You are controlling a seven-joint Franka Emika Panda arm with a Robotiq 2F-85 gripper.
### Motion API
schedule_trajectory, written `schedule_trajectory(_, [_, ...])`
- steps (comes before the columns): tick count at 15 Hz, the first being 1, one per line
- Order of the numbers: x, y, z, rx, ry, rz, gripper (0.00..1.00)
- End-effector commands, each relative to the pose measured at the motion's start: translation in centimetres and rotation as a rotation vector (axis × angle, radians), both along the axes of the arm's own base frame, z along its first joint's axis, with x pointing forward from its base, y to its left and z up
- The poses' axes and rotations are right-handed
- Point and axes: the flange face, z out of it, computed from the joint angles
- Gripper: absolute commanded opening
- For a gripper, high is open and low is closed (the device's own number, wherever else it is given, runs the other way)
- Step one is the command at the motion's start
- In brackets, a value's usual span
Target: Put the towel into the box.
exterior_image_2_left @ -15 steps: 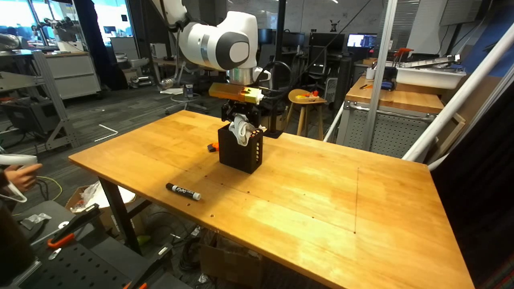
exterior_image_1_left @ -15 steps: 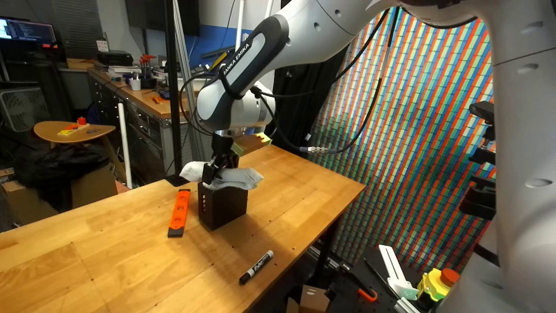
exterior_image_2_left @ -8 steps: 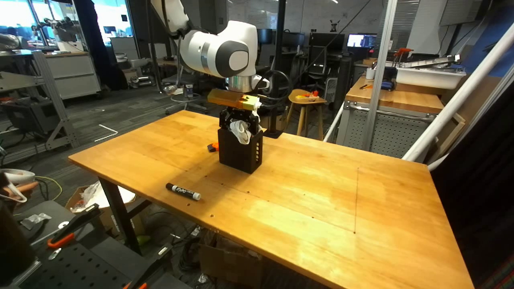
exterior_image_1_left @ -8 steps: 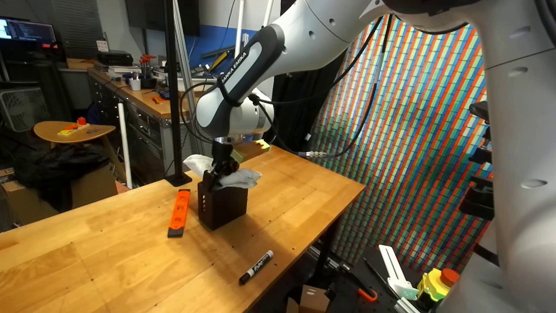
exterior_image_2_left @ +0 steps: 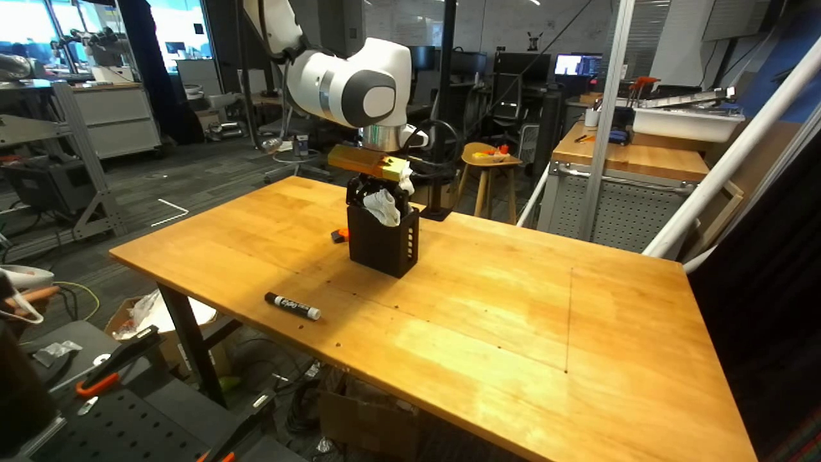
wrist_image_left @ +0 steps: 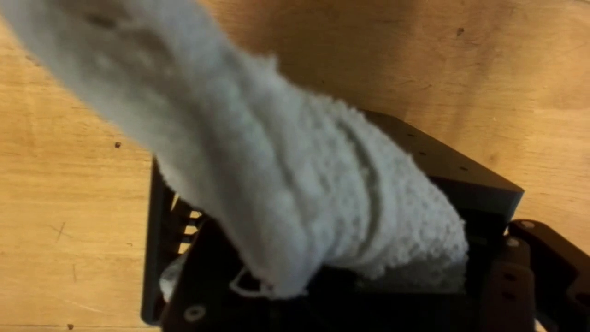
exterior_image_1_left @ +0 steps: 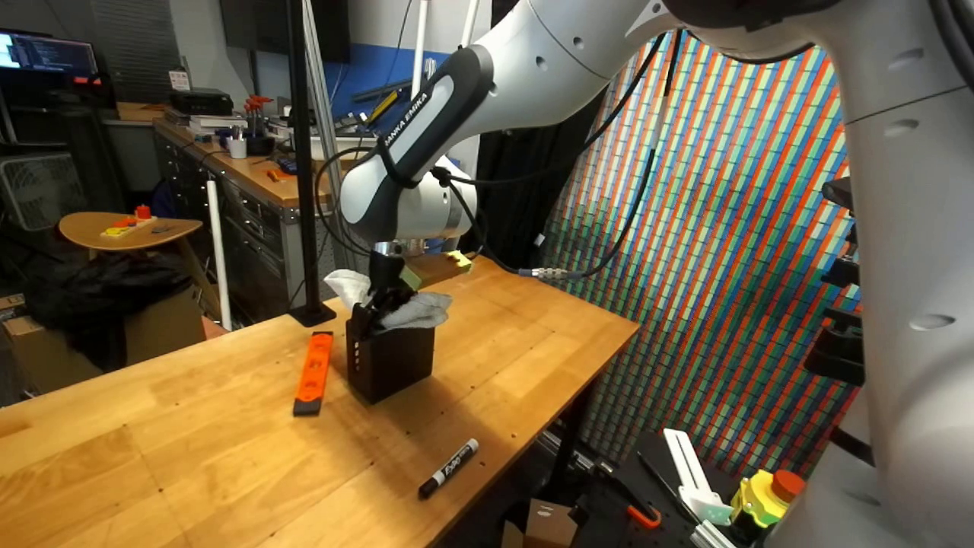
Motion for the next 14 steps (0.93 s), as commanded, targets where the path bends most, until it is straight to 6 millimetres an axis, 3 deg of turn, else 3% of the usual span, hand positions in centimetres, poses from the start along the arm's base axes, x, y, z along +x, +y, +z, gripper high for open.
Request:
schedule_trajectory(1, [-0.4, 0.0, -1.4, 0.011, 0.030, -0.012, 0.08])
schedule_trajectory(2, [-0.4, -0.1, -0.7, 0.006, 0.019, -0.013, 0.31])
schedule_trajectory(4, [-0.4, -0.1, 0.4, -0.002, 0.005, -0.010, 0.34])
schedule_trajectory(11, [-0.7, -0.8, 3.5, -0.035, -0.035, 0.002, 0.87])
schedule_trajectory(13, [-0.8, -0.9, 4.7, -0.046, -0.053, 0.009, 0.99])
schedule_trajectory(14, [-0.7, -0.9, 5.5, -0.055, -0.066, 0.014, 1.00])
